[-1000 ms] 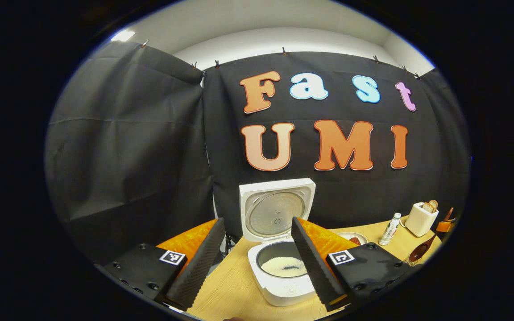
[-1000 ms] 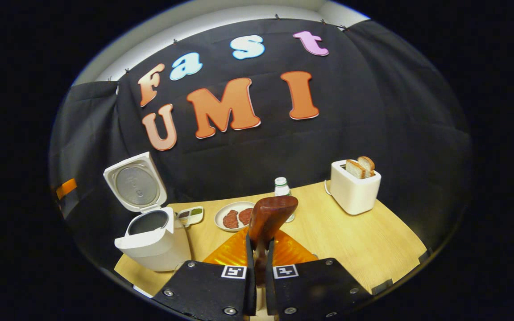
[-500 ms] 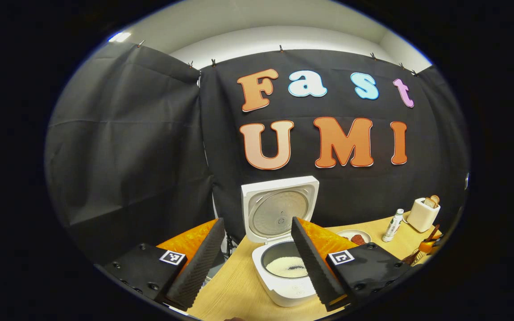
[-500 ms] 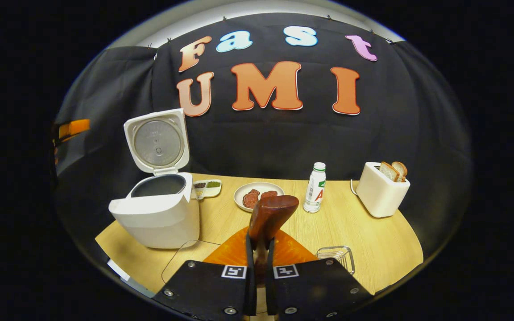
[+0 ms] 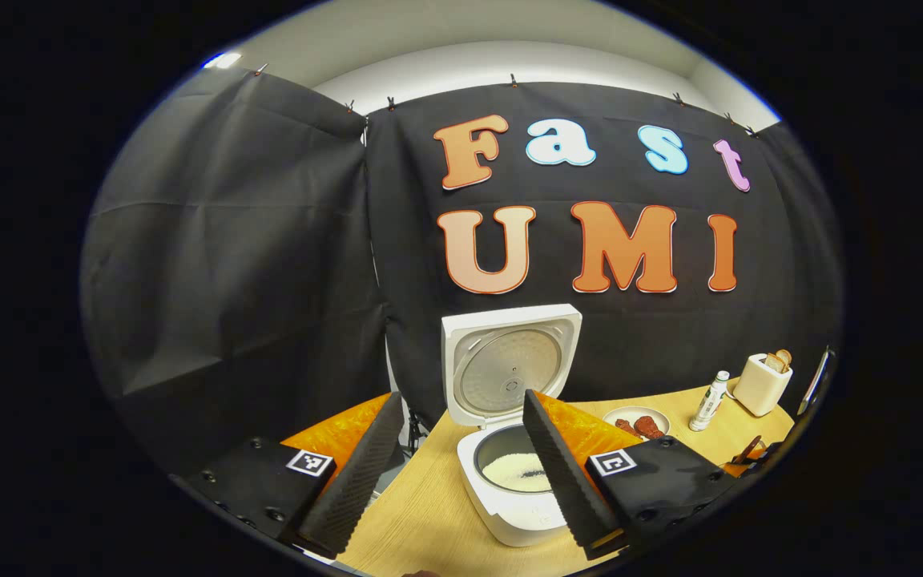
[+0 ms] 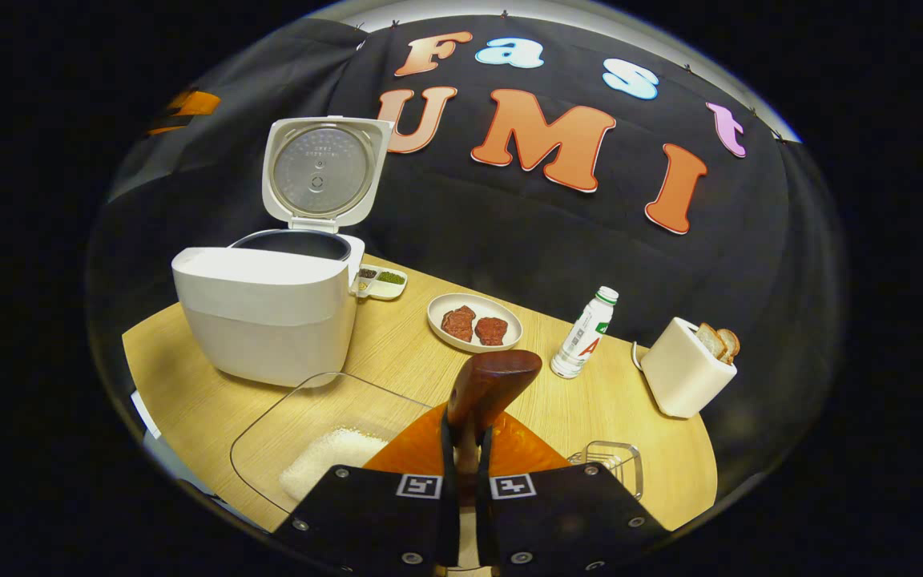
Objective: Close the left gripper, press the button to open the rice cooker; take a wooden spoon from the chopstick holder with the right hand, scoop a spoonful of rice and pour it into the rice cooker, then put the wooden spoon back into the chopstick holder.
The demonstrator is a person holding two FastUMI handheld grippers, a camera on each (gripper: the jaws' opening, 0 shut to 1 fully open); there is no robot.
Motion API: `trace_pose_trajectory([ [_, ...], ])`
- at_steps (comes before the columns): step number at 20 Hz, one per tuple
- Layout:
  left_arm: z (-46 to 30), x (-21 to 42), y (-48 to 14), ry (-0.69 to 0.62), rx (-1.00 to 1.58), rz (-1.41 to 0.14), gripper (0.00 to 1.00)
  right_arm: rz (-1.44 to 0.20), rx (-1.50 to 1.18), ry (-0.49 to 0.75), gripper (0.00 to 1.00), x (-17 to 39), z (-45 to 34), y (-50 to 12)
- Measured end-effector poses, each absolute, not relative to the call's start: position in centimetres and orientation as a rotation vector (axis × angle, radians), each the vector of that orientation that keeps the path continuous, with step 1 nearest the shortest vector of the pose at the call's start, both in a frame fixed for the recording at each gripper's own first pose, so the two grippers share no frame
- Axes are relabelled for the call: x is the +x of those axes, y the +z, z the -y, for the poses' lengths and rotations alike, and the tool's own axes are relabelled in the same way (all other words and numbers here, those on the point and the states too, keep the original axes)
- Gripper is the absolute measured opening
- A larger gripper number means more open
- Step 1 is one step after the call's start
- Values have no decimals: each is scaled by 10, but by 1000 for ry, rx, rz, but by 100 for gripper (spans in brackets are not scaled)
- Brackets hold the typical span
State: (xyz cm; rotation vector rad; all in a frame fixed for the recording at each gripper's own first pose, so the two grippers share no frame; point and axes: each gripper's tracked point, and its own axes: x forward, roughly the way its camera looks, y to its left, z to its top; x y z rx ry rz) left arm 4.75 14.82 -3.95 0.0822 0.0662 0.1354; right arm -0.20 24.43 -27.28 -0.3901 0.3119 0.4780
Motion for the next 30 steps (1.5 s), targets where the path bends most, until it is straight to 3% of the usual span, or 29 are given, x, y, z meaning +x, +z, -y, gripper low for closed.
trace_pose_trajectory([
  [16,-173,47,-36,108,113,-64,100,-521,239,396,7,-32,-269,-301],
  [22,-174,48,-38,87,101,-68,100,-670,638,247,7,-20,-247,-325],
  [30,-162,52,-35,55,96,-58,100,-740,774,226,7,-23,-250,-328],
])
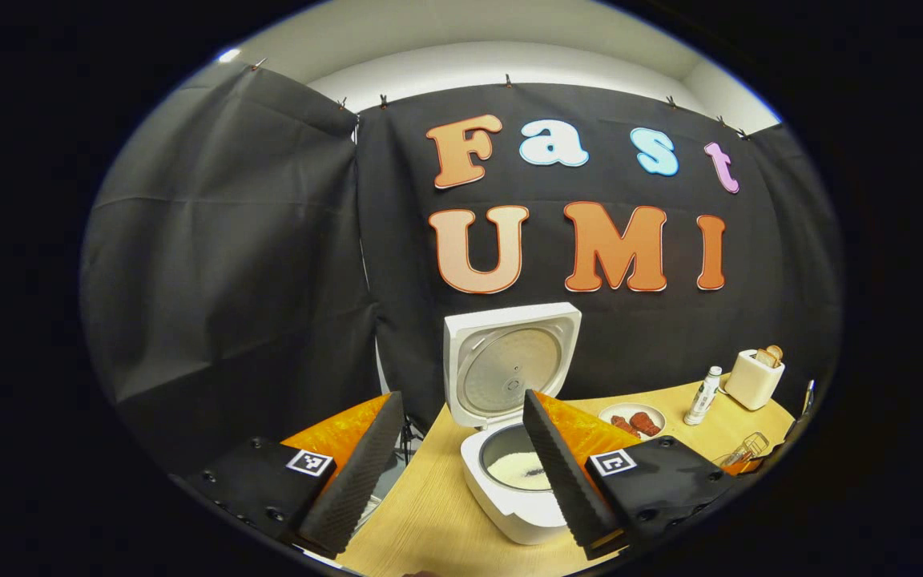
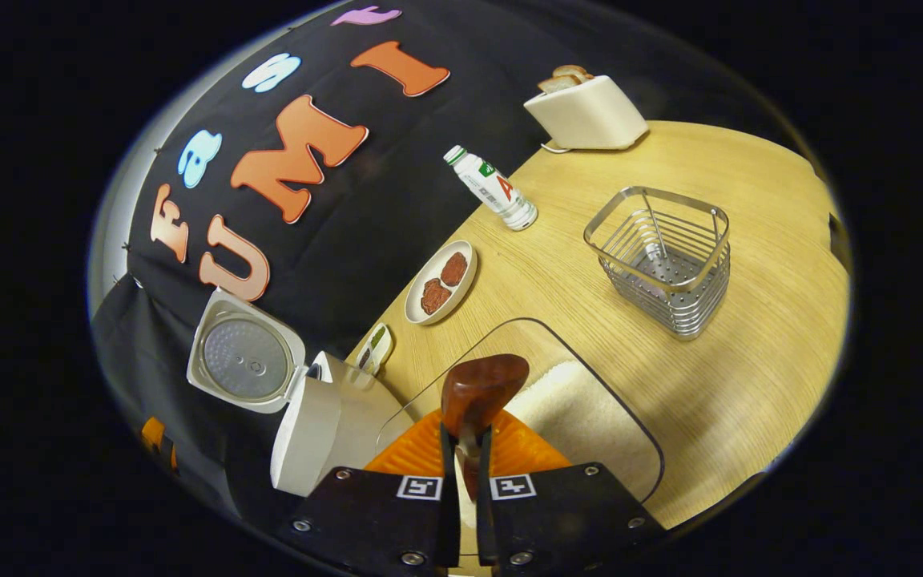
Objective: Close the left gripper, press the button to open the rice cooker; take a wooden spoon from the chopstick holder with the right hand, scoop a spoonful of rice and pour it into the rice cooker, then put the wooden spoon back into the chopstick holder.
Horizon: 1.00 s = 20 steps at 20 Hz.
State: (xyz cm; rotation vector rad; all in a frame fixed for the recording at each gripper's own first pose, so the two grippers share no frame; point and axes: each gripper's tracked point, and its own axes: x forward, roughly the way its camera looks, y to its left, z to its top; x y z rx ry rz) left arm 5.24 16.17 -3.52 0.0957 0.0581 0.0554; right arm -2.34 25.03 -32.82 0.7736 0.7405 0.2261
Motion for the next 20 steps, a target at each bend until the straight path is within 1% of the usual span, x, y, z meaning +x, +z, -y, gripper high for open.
trace_pose_trajectory([
  [5,-158,55,-34,41,95,-54,100,-789,893,192,7,-31,-246,-329],
  [10,-162,58,-35,43,85,-55,100,-749,996,136,7,-22,-226,-306],
  [17,-163,62,-34,37,75,-48,100,-748,1052,114,7,-18,-218,-291],
  [20,-163,65,-33,35,72,-47,100,-740,1079,129,7,-16,-221,-277],
])
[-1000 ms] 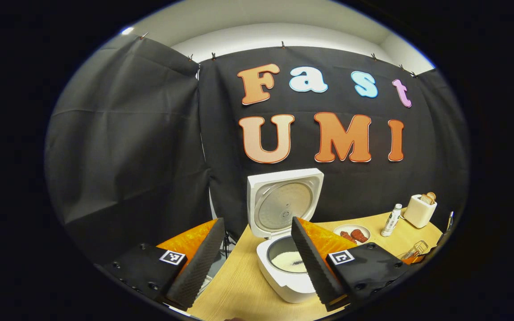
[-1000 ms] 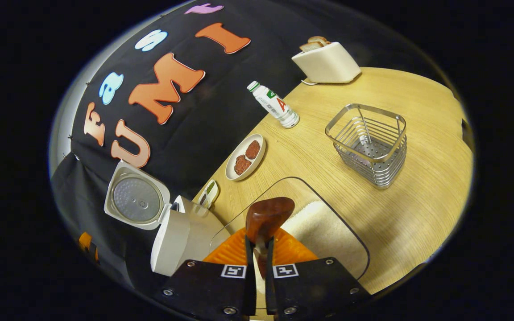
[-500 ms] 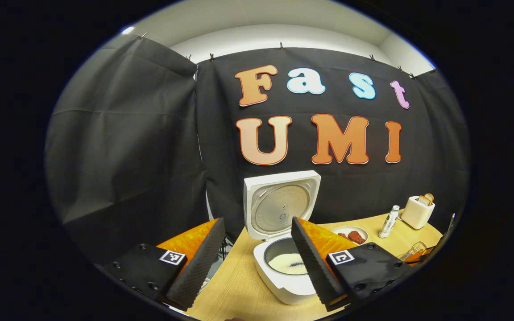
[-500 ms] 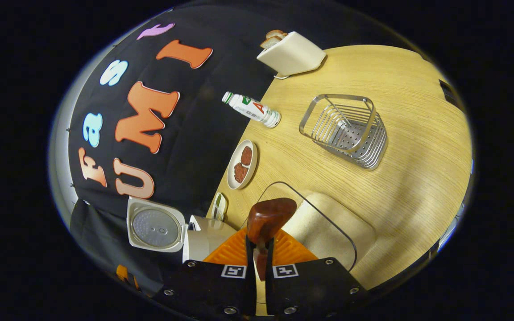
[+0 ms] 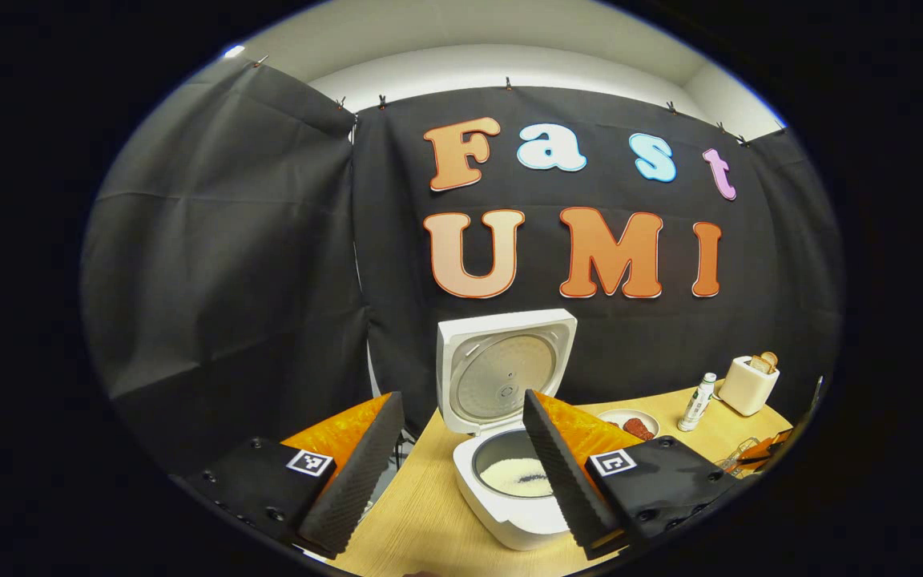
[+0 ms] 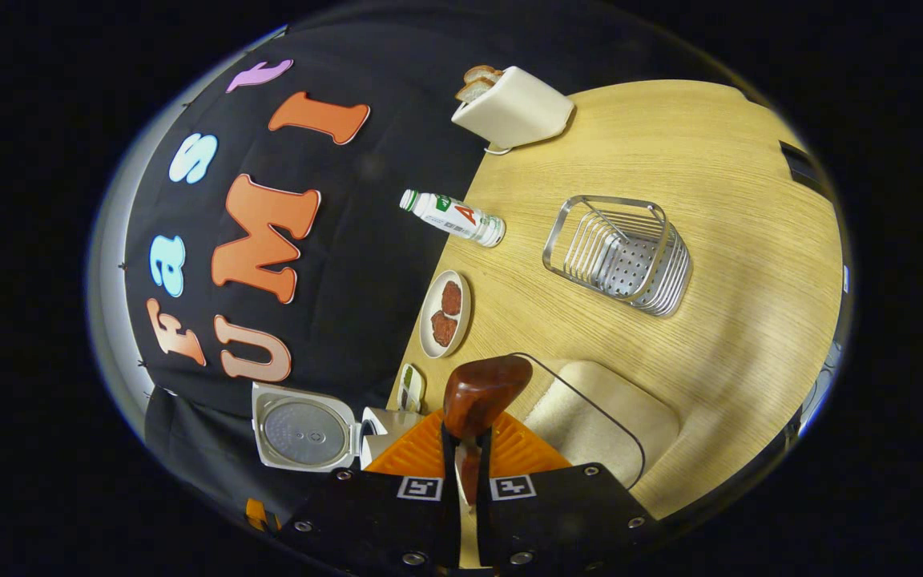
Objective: Close the left gripper, press the button to open the rice cooker; take a wooden spoon from the chopstick holder with the right hand, scoop a spoonful of rice and pour it into the rice cooker, then put the wooden spoon back into the chopstick holder.
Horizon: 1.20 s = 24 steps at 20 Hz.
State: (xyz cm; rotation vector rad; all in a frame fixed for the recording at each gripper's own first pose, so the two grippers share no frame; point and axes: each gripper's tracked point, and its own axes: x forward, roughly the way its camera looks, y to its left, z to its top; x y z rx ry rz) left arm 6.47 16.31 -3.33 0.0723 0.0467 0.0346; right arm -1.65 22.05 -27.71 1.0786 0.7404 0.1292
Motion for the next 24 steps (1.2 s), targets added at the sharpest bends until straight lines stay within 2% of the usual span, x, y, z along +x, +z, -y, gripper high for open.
trace_pose_trajectory([
  [16,-175,69,-38,33,54,-59,100,-714,1150,282,7,13,-290,-186],
  [24,-178,70,-44,22,39,-84,100,-730,1132,371,7,40,-367,-152],
])
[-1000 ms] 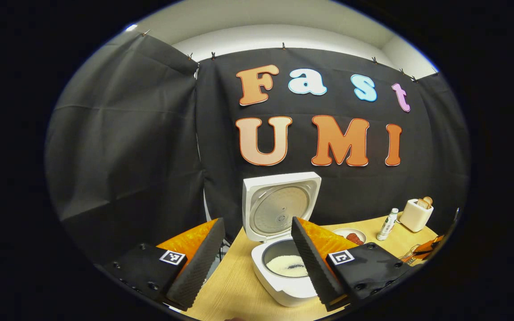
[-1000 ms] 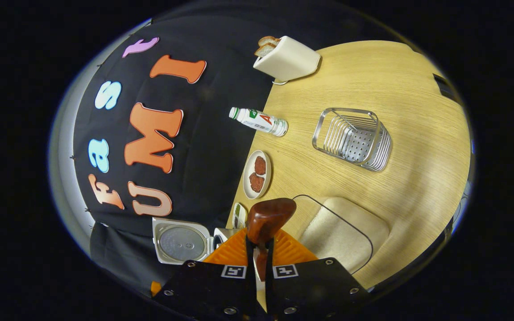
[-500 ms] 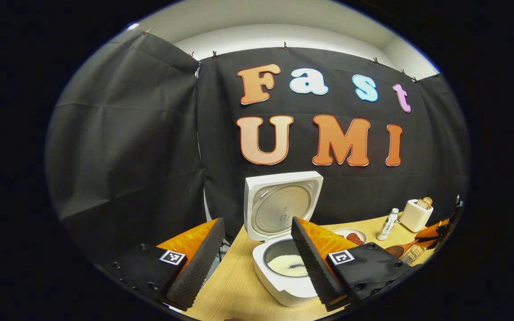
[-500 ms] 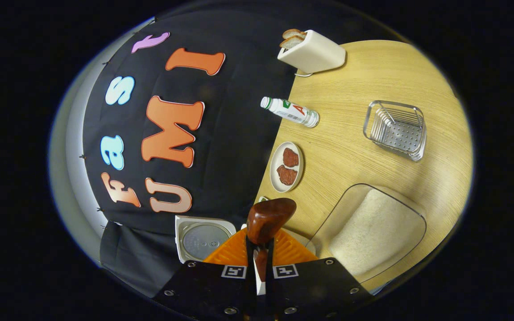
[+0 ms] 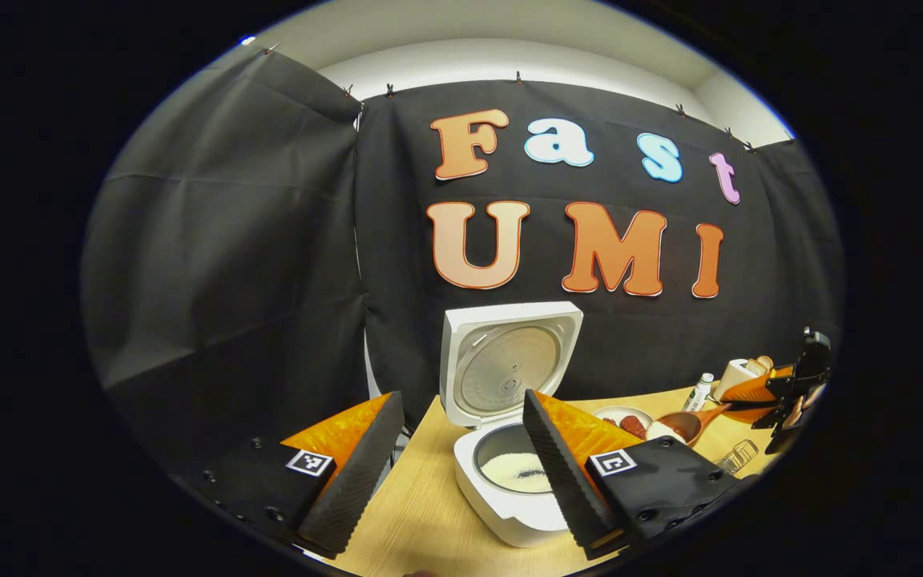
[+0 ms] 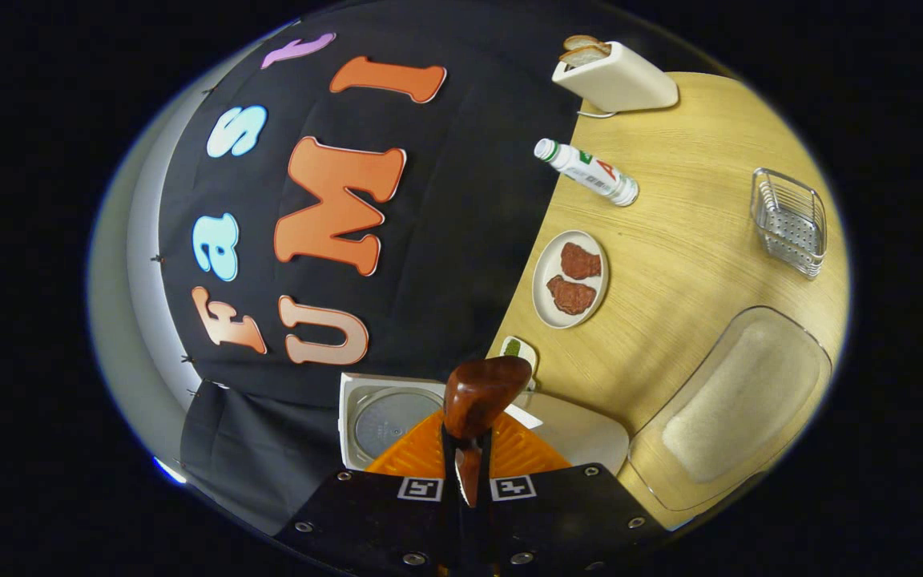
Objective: Close the left gripper, press the button to open the rice cooker; take a wooden spoon from the chopstick holder with the right hand, scoop a spoonful of rice and pour it into the rice cooker, then put the wooden spoon back into the chopstick holder.
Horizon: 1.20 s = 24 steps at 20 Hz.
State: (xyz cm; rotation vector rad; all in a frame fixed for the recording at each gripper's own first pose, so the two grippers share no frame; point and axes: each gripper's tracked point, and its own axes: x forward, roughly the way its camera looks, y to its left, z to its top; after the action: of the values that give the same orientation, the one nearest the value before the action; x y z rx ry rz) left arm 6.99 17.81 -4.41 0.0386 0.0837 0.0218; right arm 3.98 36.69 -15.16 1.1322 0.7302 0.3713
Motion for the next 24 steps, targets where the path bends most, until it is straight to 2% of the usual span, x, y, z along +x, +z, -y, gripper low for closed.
trace_pose_trajectory([
  [10,-175,71,-48,-12,30,-87,100,-697,960,436,7,81,-447,-142],
  [24,-182,68,-47,-1,28,-76,100,-569,592,506,7,83,-486,-134],
])
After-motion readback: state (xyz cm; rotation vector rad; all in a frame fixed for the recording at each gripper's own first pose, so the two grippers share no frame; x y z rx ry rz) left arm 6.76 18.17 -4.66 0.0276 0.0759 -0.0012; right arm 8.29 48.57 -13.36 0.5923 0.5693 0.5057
